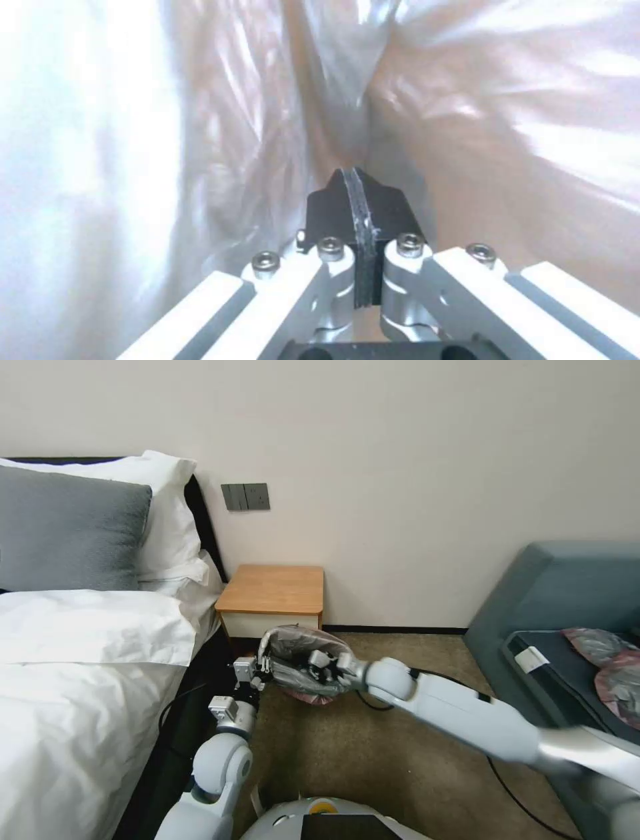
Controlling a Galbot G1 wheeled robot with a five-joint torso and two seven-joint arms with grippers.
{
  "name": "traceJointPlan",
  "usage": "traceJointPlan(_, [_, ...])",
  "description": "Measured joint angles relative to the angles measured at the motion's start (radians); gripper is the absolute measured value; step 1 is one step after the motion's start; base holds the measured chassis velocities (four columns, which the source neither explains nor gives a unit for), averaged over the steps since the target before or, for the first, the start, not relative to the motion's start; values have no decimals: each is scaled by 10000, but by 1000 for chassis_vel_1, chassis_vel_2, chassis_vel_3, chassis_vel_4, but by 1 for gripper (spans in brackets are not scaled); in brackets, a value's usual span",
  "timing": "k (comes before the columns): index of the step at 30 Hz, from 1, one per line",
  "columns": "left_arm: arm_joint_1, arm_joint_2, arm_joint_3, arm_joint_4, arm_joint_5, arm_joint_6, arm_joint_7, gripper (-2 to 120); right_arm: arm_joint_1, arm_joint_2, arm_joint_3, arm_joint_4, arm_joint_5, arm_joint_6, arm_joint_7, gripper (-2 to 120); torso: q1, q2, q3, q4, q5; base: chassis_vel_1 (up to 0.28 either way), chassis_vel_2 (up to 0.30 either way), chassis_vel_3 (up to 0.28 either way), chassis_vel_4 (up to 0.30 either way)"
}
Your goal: Pick up the garbage bag from the table and place it over the trash can.
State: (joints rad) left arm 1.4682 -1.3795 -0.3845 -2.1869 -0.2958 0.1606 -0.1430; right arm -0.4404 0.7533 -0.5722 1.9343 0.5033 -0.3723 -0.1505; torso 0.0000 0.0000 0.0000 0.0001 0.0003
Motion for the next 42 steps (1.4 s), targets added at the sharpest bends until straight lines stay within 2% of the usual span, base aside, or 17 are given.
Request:
traceJointPlan(1, [-33,3,0,22,-137,63,-71,9,-195,-113,216,140,-4,27,-12,0,0,0,0,-2,-1,0,0,0,0])
traceJointPlan(3, [-141,15,11,47,-779,405,-406,9,-1136,-624,1434,748,-24,175,-69,0,0,0,-1,-8,0,0,0,0,0])
traceJointPlan(5, [-158,14,14,47,-1002,517,-510,9,-1423,-742,1815,904,-41,244,-88,0,0,0,-2,-7,-3,0,0,0,0])
traceJointPlan(6, [-199,13,22,42,-1638,842,-799,9,-2272,-992,2845,1306,-99,491,-113,0,0,0,-1,-3,-2,0,0,0,0])
traceJointPlan(8, [-221,17,20,28,-1954,1050,-950,9,-2627,-1099,3229,1507,-96,626,-81,0,0,0,-2,-4,2,0,0,0,0])
traceJointPlan(10, [-263,23,-36,-27,-2925,1691,-1396,9,-3351,-1313,3945,2038,1,1015,358,8,0,0,-2,-11,-6,0,0,0,0])
traceJointPlan(12, [-105,-53,-224,5,-3278,1925,-1626,9,-3651,-1101,4310,2235,93,1366,730,18,0,0,-2,5,-2,0,0,0,0])
traceJointPlan(14, [-83,-68,-247,20,-3296,1948,-1650,9,-3696,-1061,4355,2242,107,1404,777,20,0,0,-2,6,-3,0,0,0,0])
traceJointPlan(15, [-12,-139,-285,103,-3390,2117,-1701,9,-4233,-682,4966,2217,230,1668,1139,28,0,0,-1,11,0,0,0,0,0])
traceJointPlan(19, [-81,-142,-226,332,-3524,2232,-1653,9,-5152,-123,6159,2100,371,1867,1453,39,0,0,-1,-4,-2,0,0,0,0])
traceJointPlan(22, [-174,-56,-144,661,-3881,2355,-1397,9,-6119,570,7487,2042,578,2038,1660,56,0,1,-1,-6,-4,0,0,0,0])
traceJointPlan(24, [-190,-21,-132,728,-3935,2383,-1346,9,-6239,680,7628,2041,587,2056,1682,58,0,1,-1,-2,-4,0,0,0,0])
traceJointPlan(28, [-308,212,-35,1077,-4376,2562,-1268,9,-6712,1269,8089,2045,605,2112,1741,72,0,1,-1,-3,-2,0,0,0,0])
traceJointPlan(29, [-320,271,-1,1174,-4606,2571,-1334,9,-6792,1416,8142,2052,605,2126,1743,80,0,1,-1,-2,-3,0,0,0,0])
traceJointPlan(33, [-270,250,96,1287,-4966,2560,-1641,9,-6868,1597,8212,2065,601,2158,1742,92,0,1,0,0,-4,0,0,0,0])
traceJointPlan(36, [-136,186,160,1386,-5005,2462,-1884,9,-6872,1696,8274,2050,622,2167,1742,99,0,1,0,0,-3,0,0,0,0])
traceJointPlan(42, [63,145,192,1592,-4816,2188,-2033,9,-6853,1771,8284,2034,633,2175,1713,100,0,1,-1,0,-4,0,0,0,0])
